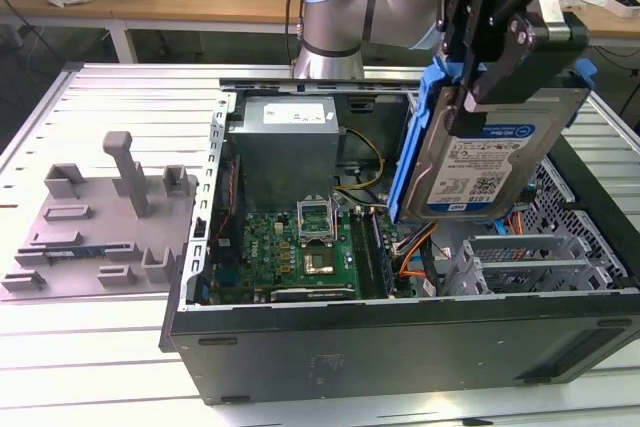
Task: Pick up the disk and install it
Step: 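Insert the disk into the insertion slot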
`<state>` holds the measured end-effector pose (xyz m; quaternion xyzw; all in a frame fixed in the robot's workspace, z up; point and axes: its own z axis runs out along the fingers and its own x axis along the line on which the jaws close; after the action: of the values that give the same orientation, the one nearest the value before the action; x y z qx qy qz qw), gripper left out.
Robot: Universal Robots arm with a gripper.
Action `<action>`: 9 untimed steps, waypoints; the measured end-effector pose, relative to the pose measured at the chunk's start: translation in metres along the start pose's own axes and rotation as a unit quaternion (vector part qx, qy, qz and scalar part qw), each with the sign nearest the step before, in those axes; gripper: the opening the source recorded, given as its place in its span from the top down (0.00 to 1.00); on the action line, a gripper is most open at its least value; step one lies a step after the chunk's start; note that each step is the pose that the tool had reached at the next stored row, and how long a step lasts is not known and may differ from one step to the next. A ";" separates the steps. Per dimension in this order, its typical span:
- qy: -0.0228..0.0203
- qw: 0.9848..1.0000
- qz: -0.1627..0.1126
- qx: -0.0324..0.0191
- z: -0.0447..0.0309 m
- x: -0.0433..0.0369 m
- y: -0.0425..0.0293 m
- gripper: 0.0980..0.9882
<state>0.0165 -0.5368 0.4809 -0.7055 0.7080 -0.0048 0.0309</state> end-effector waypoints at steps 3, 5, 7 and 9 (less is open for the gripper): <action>0.003 1.000 0.000 0.000 0.0018 0.0003 -0.0060 0.70; 0.004 1.000 0.000 0.000 0.0026 0.0004 -0.0094 0.70; 0.006 1.000 0.000 0.000 0.0037 0.0006 -0.0146 0.70; 0.007 1.000 0.000 0.000 0.0053 0.0010 -0.0205 0.70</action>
<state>0.0372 -0.5376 0.4767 -0.7057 0.7080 -0.0100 0.0256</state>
